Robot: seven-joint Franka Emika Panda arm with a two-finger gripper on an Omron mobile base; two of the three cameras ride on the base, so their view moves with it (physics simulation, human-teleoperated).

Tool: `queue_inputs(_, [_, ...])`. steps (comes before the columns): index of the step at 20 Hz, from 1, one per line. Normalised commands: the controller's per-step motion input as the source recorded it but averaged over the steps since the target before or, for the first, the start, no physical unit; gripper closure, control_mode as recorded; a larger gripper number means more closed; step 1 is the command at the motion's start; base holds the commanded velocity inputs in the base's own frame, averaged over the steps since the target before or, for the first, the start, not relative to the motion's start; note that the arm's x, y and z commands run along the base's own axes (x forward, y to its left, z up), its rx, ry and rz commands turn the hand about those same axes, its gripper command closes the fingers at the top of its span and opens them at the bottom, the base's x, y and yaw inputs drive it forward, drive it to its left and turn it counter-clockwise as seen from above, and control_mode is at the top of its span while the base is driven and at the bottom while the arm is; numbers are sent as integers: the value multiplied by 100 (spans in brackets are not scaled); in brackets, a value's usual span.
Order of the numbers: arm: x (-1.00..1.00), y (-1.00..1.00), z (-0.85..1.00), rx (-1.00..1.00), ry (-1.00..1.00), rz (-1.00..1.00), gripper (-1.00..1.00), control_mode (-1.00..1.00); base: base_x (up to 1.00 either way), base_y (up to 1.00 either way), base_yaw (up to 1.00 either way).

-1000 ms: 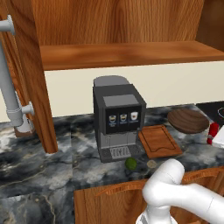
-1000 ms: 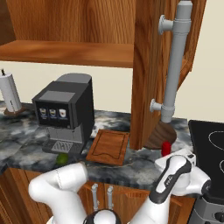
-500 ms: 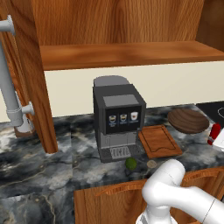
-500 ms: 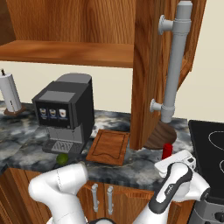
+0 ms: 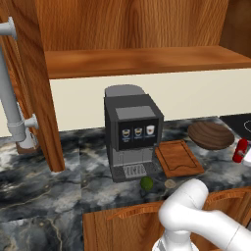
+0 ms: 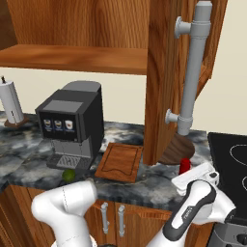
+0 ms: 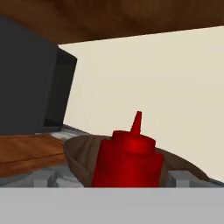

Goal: Open the cabinet. Place the bowl and condiment on the counter. Then place the lime and garlic on the cutting board.

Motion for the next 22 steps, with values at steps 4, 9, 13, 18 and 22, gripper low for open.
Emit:
queue_inputs(4, [-21, 2, 94, 0, 0, 0, -100, -100, 0, 0, 0])
queue_inputs(9, [-30, 22, 77, 0, 0, 0, -100, -100, 0, 0, 0])
queue_inputs(13, [-36, 79, 35, -12, 0, -7, -100, -100, 0, 0, 0])
queue_inputs(18, [-30, 100, 37, -15, 5, -19, -100, -100, 0, 0, 0])
queue_inputs(22, [-37, 91, 55, -8, 16, -24, -100, -100, 0, 0, 0])
